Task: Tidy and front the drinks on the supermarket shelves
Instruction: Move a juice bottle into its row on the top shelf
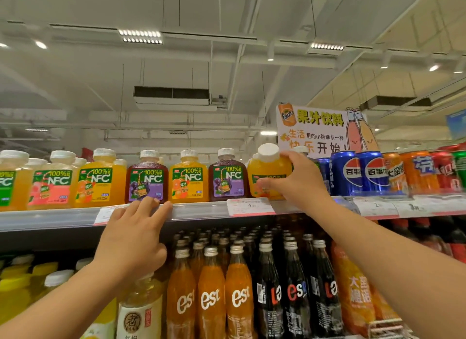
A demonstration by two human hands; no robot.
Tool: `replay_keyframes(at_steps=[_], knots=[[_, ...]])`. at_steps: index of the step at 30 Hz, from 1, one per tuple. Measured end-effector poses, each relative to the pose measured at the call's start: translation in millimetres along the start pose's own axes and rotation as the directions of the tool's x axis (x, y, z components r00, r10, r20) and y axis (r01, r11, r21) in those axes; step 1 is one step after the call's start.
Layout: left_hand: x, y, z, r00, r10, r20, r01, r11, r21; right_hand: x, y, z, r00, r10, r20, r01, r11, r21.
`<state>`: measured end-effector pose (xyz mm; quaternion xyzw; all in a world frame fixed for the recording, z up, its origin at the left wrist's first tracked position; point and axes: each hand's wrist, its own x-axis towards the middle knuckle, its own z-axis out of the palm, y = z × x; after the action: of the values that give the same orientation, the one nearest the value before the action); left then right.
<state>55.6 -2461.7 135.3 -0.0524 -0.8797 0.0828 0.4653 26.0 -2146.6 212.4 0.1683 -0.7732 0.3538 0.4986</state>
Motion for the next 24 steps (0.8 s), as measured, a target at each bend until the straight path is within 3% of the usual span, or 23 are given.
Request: replay_keyframes(at_steps=[3, 5, 8, 10, 13, 17, 21, 24], knots=[[-2.9, 2.2, -15.4, 0.989, -0.037, 0.145, 0.049, 0.995, -0.085, -9.5, -13.2, -15.8, 1.000, -0.027, 0.008, 0.026, 0.994, 0.108], [-4.2, 7.7, -35.2, 0.981, -0.026, 0.192, 0.084, 0.950, -0.300, -22.0, -26.8, -23.8, 0.997, -0.023, 0.077, 0.004, 0.970, 0.243], [-10.3, 34.6, -66.6, 0.979, 0.037, 0.201, 0.119, 0.696, -0.708, -50.4, -47.7, -19.0, 0.968, -0.008, 0.253, -0.095, 0.916, 0.391], [-14.8, 54.7, -80.8, 0.959, 0.084, 0.270, 0.200, 0.476, -0.857, -69.2, -58.8, -6.6, 0.923, -0.011, 0.385, -0.173, 0.881, 0.441], [-20.0, 58.4, -86.0, 0.948, 0.126, 0.291, 0.244, 0.296, -0.924, -89.8, -74.0, 9.7, 0.841, 0.022, 0.541, -0.327, 0.817, 0.475], [-30.6, 35.8, -84.8, 0.948, 0.110, 0.298, 0.270, 0.219, -0.938, -94.2, -93.9, 18.7, 0.774, 0.035, 0.632, -0.459, 0.719, 0.522], [-29.1, -2.9, -83.4, 0.964, 0.099, 0.246, 0.223, 0.196, -0.955, -87.6, -123.9, 38.1, 0.758, -0.011, 0.652, -0.447, 0.720, 0.531], [-22.4, -47.3, -78.7, 0.981, 0.008, 0.192, 0.189, 0.146, -0.971, -74.4, -147.9, 56.8, 0.782, -0.089, 0.617, -0.366, 0.736, 0.570]])
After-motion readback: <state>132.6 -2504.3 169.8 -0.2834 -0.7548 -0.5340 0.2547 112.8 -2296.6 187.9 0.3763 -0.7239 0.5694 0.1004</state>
